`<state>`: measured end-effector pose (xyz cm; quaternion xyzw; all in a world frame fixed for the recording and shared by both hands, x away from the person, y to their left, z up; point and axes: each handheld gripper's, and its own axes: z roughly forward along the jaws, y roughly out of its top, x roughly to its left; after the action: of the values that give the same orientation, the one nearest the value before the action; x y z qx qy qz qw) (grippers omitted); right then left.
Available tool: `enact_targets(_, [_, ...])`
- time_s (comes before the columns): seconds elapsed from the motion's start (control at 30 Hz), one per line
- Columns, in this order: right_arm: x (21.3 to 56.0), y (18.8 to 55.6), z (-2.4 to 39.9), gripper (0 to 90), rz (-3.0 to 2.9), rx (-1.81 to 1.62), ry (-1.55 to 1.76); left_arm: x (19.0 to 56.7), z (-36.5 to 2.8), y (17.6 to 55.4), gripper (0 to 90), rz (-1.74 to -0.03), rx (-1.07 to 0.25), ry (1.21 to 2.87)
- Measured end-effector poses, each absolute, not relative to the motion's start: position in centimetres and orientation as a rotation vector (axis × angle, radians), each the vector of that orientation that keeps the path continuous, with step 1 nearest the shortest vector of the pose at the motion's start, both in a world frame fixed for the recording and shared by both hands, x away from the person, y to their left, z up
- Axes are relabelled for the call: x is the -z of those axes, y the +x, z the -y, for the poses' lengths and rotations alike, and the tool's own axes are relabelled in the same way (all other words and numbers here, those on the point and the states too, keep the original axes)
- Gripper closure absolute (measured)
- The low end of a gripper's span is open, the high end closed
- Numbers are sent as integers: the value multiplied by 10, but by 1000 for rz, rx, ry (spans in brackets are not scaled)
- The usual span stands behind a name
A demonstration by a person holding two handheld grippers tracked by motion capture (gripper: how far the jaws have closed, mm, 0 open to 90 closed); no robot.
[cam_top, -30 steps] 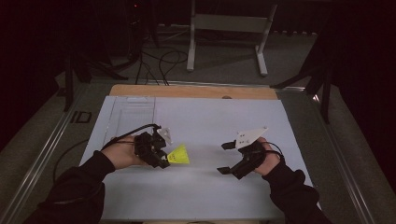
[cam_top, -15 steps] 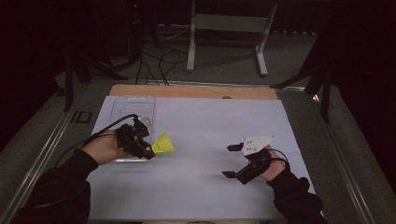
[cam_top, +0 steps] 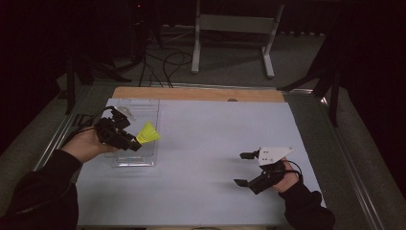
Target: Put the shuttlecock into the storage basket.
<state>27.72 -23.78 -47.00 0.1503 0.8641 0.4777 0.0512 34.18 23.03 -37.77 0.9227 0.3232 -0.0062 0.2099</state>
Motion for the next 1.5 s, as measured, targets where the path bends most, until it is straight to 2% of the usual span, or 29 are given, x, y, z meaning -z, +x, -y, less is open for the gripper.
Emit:
enact_targets(0.27, [475, 274, 244, 105, -2623, -1457, 503, 377, -256, 345, 654, -1019, -8, 2512])
enact_targets(0.53, [477, 268, 255, 105, -2587, -1470, 524, 380, -285, 348, 654, -1255, -72, 2428])
enact_targets(0.7, [482, 264, 260, 106, -2563, -1483, 551, 388, -295, 349, 654, -1322, -70, 2380])
enact_targets(1.07, [489, 264, 267, 123, -2562, -1512, 612, 406, -296, 342, 653, -1410, -114, 2343])
enact_targets(1.5, [494, 265, 268, 112, -2575, -1517, 621, 433, -294, 339, 653, -1427, -88, 2365])
